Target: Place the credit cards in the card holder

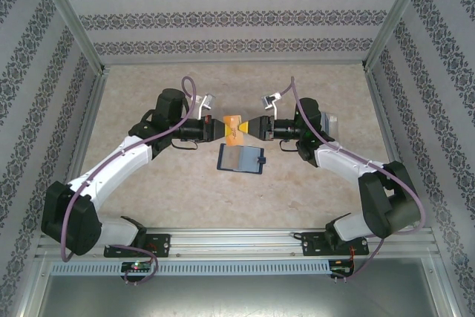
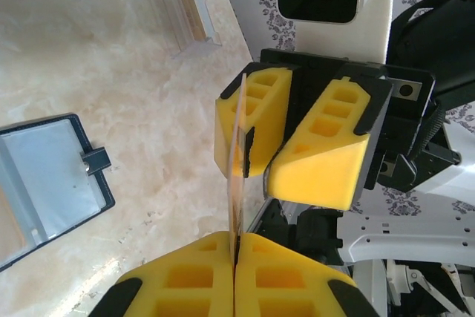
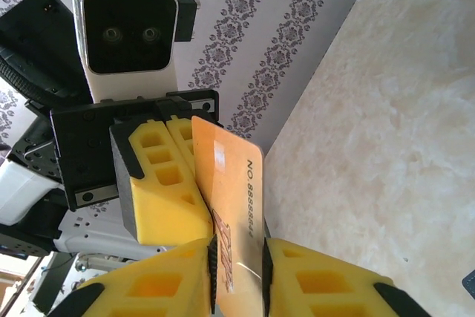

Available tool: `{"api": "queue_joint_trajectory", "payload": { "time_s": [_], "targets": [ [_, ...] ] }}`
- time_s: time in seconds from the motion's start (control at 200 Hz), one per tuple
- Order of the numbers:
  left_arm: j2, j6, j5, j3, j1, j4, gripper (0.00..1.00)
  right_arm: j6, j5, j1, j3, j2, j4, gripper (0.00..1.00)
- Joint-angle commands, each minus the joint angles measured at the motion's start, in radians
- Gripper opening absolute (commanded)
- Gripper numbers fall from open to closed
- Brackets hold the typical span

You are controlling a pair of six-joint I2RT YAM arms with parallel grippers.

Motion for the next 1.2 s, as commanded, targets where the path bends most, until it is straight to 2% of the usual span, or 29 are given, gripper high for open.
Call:
{"api": "queue_joint_trajectory", "payload": {
  "time_s": [0.0, 0.06, 0.165, 0.225, 0.26, 0.31, 0.34, 0.36, 0.39, 0.46, 0.59, 0.744, 0.904, 1.049, 1.194],
  "targets": [
    [0.022, 0.031, 0.035, 0.028, -0.013, -0.026, 0.08, -0.025, -0.065, 0.003, 0.032, 0.012, 0.034, 0.19],
    [0.030, 0.031, 0.042, 0.034, -0.012, -0.031, 0.08, -0.024, -0.077, 0.003, 0.033, 0.014, 0.034, 0.17],
    [0.039, 0.033, 0.047, 0.046, -0.012, -0.046, 0.09, -0.023, -0.079, 0.004, 0.030, 0.013, 0.031, 0.07],
    [0.041, 0.040, 0.029, 0.048, -0.013, -0.060, 0.11, -0.022, -0.080, 0.004, 0.026, 0.013, 0.028, 0.03],
    [0.046, 0.043, 0.009, 0.052, -0.013, -0.079, 0.15, -0.023, -0.072, 0.003, 0.018, 0.008, 0.023, 0.02],
    [0.054, 0.039, -0.036, 0.064, -0.012, -0.115, 0.38, -0.025, -0.046, 0.000, -0.001, 0.001, 0.006, 0.00],
    [0.064, 0.038, -0.072, 0.074, -0.012, -0.149, 0.59, -0.024, -0.027, -0.002, -0.016, -0.003, -0.004, 0.00],
    [0.069, 0.040, -0.094, 0.079, -0.011, -0.169, 0.69, -0.019, -0.018, -0.002, -0.027, -0.005, -0.009, 0.00],
    [0.076, 0.038, -0.125, 0.082, -0.011, -0.189, 0.76, -0.006, -0.006, -0.001, -0.043, -0.004, -0.008, 0.00],
    [0.090, 0.025, -0.186, 0.062, -0.011, -0.197, 0.84, 0.008, 0.041, 0.006, -0.089, -0.003, -0.020, 0.00],
    [0.135, -0.007, -0.292, 0.034, -0.007, -0.230, 0.88, 0.011, 0.205, 0.009, -0.186, 0.023, -0.077, 0.00],
    [0.178, 0.009, -0.431, -0.006, -0.021, -0.271, 0.89, 0.012, 0.245, 0.015, -0.225, 0.109, -0.044, 0.00],
    [0.264, -0.032, -0.408, -0.025, -0.042, -0.197, 0.87, -0.022, 0.292, 0.015, -0.216, 0.174, -0.053, 0.00],
    [0.329, -0.012, -0.503, 0.030, -0.059, -0.253, 0.87, -0.016, 0.302, 0.005, -0.192, 0.242, -0.049, 0.00],
    [0.404, -0.030, -0.480, 0.047, -0.059, -0.257, 0.86, -0.028, 0.299, 0.006, -0.186, 0.288, -0.042, 0.00]
  ]
}}
